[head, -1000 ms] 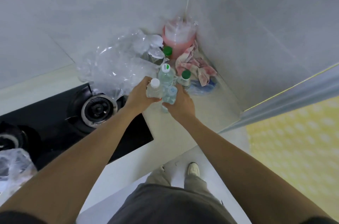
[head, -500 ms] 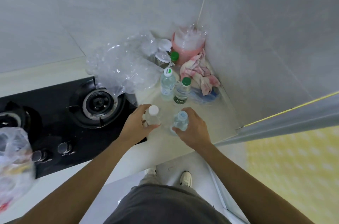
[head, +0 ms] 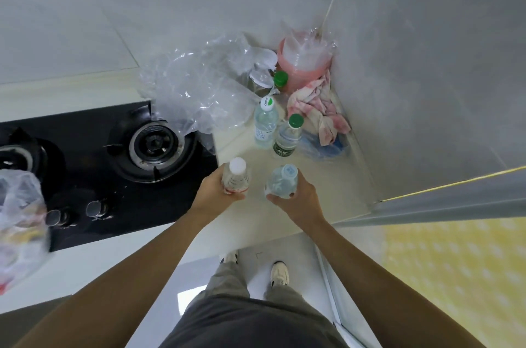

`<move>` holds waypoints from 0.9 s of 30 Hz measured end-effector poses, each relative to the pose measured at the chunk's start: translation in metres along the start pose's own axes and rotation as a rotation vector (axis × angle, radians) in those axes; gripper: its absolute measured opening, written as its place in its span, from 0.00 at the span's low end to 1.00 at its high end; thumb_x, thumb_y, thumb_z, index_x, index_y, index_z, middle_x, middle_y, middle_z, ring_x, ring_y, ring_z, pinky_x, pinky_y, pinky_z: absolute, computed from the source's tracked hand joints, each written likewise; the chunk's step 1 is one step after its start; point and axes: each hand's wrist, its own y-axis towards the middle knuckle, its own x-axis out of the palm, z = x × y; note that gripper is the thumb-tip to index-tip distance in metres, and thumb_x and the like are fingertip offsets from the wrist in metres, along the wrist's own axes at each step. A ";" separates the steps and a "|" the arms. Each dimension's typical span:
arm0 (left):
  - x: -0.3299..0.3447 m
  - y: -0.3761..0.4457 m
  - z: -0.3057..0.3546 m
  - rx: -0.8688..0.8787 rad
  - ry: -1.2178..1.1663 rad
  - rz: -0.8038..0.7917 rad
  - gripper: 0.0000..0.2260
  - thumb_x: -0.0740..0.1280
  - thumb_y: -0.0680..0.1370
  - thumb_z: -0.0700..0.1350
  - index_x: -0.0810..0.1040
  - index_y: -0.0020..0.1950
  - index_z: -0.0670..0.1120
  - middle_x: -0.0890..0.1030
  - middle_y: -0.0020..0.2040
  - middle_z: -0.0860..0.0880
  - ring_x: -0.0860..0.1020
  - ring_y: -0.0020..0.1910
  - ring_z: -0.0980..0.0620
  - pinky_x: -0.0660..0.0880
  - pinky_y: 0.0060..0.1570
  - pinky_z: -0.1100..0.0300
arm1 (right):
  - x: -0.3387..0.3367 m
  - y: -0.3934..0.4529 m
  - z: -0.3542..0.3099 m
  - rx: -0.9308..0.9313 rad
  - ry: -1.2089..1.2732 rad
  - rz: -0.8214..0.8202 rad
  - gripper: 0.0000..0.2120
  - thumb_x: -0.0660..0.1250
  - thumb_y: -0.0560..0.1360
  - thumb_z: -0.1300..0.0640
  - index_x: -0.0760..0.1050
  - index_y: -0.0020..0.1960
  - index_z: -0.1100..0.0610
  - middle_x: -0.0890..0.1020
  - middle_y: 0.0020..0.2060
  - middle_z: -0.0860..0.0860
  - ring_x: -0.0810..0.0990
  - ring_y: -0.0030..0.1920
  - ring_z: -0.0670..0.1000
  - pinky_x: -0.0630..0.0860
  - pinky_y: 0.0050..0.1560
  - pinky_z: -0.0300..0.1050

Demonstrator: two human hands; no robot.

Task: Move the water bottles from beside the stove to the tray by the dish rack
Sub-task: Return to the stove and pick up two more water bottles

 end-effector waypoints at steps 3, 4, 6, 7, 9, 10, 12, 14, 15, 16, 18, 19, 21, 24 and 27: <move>-0.006 -0.026 0.009 -0.006 -0.048 0.035 0.27 0.84 0.69 0.39 0.80 0.59 0.62 0.87 0.51 0.62 0.85 0.49 0.62 0.83 0.47 0.62 | -0.009 0.002 -0.013 -0.051 0.070 -0.031 0.29 0.85 0.67 0.52 0.77 0.64 0.49 0.85 0.53 0.42 0.84 0.52 0.44 0.79 0.54 0.36; -0.009 -0.036 0.013 -0.017 -0.071 0.052 0.26 0.84 0.68 0.39 0.80 0.59 0.61 0.87 0.52 0.60 0.86 0.52 0.59 0.84 0.51 0.58 | -0.013 0.003 -0.016 -0.069 0.111 -0.060 0.28 0.84 0.67 0.53 0.78 0.64 0.49 0.86 0.53 0.43 0.85 0.53 0.45 0.82 0.57 0.43; -0.017 -0.055 0.022 -0.023 -0.126 0.109 0.26 0.85 0.67 0.41 0.82 0.60 0.59 0.88 0.54 0.55 0.86 0.55 0.52 0.82 0.57 0.52 | -0.020 0.003 -0.030 -0.105 0.200 -0.153 0.26 0.83 0.67 0.55 0.79 0.63 0.48 0.87 0.54 0.45 0.86 0.56 0.47 0.82 0.62 0.53; -0.021 -0.065 0.027 -0.026 -0.155 0.148 0.26 0.85 0.67 0.43 0.82 0.60 0.57 0.88 0.55 0.53 0.86 0.56 0.50 0.82 0.59 0.49 | -0.024 0.003 -0.040 -0.120 0.234 -0.199 0.25 0.83 0.68 0.56 0.80 0.63 0.48 0.88 0.55 0.46 0.86 0.56 0.48 0.82 0.62 0.55; -0.027 -0.091 0.040 -0.017 -0.217 0.229 0.25 0.84 0.68 0.42 0.82 0.62 0.55 0.88 0.56 0.51 0.85 0.57 0.48 0.81 0.61 0.47 | -0.029 0.000 -0.064 -0.161 0.293 -0.283 0.23 0.82 0.70 0.60 0.81 0.61 0.50 0.88 0.54 0.48 0.87 0.56 0.48 0.83 0.61 0.52; -0.030 -0.105 0.046 -0.011 -0.245 0.268 0.24 0.83 0.69 0.40 0.82 0.62 0.53 0.88 0.56 0.50 0.85 0.57 0.48 0.81 0.62 0.46 | -0.030 -0.004 -0.077 -0.187 0.319 -0.333 0.21 0.82 0.71 0.63 0.81 0.61 0.51 0.88 0.54 0.48 0.87 0.55 0.47 0.83 0.58 0.47; -0.035 -0.137 0.056 0.003 -0.304 0.345 0.22 0.81 0.72 0.38 0.81 0.63 0.49 0.88 0.56 0.49 0.86 0.56 0.48 0.81 0.63 0.46 | -0.027 -0.017 -0.104 -0.221 0.373 -0.429 0.20 0.80 0.72 0.64 0.81 0.61 0.54 0.88 0.53 0.49 0.87 0.55 0.46 0.81 0.53 0.39; -0.042 -0.174 0.062 0.021 -0.357 0.419 0.22 0.81 0.72 0.39 0.81 0.64 0.48 0.88 0.57 0.46 0.86 0.57 0.45 0.81 0.62 0.45 | -0.017 -0.033 -0.129 -0.248 0.412 -0.525 0.18 0.80 0.72 0.62 0.82 0.60 0.55 0.89 0.53 0.51 0.87 0.56 0.49 0.80 0.52 0.39; -0.045 -0.195 0.064 0.029 -0.379 0.467 0.23 0.81 0.71 0.41 0.81 0.64 0.48 0.88 0.57 0.45 0.86 0.57 0.43 0.81 0.61 0.46 | -0.010 -0.043 -0.142 -0.258 0.423 -0.576 0.17 0.80 0.73 0.61 0.82 0.60 0.54 0.89 0.53 0.51 0.87 0.55 0.50 0.81 0.51 0.39; -0.050 -0.215 0.066 0.035 -0.397 0.520 0.23 0.81 0.70 0.43 0.81 0.64 0.48 0.87 0.57 0.44 0.86 0.57 0.42 0.81 0.59 0.46 | -0.003 -0.055 -0.155 -0.269 0.430 -0.629 0.15 0.79 0.74 0.60 0.82 0.59 0.53 0.89 0.52 0.50 0.87 0.54 0.49 0.81 0.50 0.39; -0.060 -0.256 0.065 0.045 -0.421 0.624 0.23 0.80 0.70 0.43 0.80 0.64 0.48 0.87 0.57 0.43 0.86 0.56 0.41 0.82 0.58 0.47 | 0.016 -0.080 -0.179 -0.300 0.432 -0.732 0.14 0.78 0.74 0.58 0.82 0.58 0.52 0.89 0.50 0.48 0.88 0.52 0.47 0.81 0.48 0.38; -0.066 -0.277 0.063 0.049 -0.429 0.674 0.23 0.80 0.71 0.42 0.80 0.65 0.47 0.87 0.57 0.43 0.86 0.56 0.41 0.82 0.59 0.47 | 0.026 -0.094 -0.191 -0.313 0.441 -0.778 0.15 0.77 0.73 0.55 0.82 0.59 0.53 0.89 0.50 0.48 0.88 0.52 0.47 0.81 0.48 0.39; -0.076 -0.320 0.054 0.051 -0.456 0.770 0.22 0.79 0.74 0.39 0.79 0.67 0.47 0.87 0.59 0.44 0.86 0.57 0.42 0.82 0.61 0.45 | 0.049 -0.127 -0.212 -0.333 0.475 -0.867 0.19 0.77 0.72 0.54 0.81 0.61 0.56 0.89 0.52 0.51 0.88 0.52 0.48 0.81 0.49 0.40; -0.088 -0.387 0.034 0.072 -0.504 0.929 0.24 0.79 0.73 0.44 0.78 0.68 0.50 0.87 0.60 0.47 0.86 0.58 0.45 0.82 0.60 0.51 | 0.089 -0.181 -0.238 -0.372 0.517 -0.994 0.23 0.77 0.71 0.56 0.77 0.64 0.57 0.87 0.55 0.53 0.87 0.54 0.49 0.81 0.50 0.40; -0.099 -0.455 0.005 0.082 -0.582 1.094 0.29 0.79 0.68 0.52 0.79 0.67 0.50 0.87 0.60 0.47 0.86 0.58 0.47 0.81 0.58 0.54 | 0.138 -0.241 -0.256 -0.401 0.502 -1.142 0.25 0.76 0.72 0.57 0.76 0.67 0.58 0.86 0.59 0.54 0.86 0.59 0.54 0.82 0.56 0.47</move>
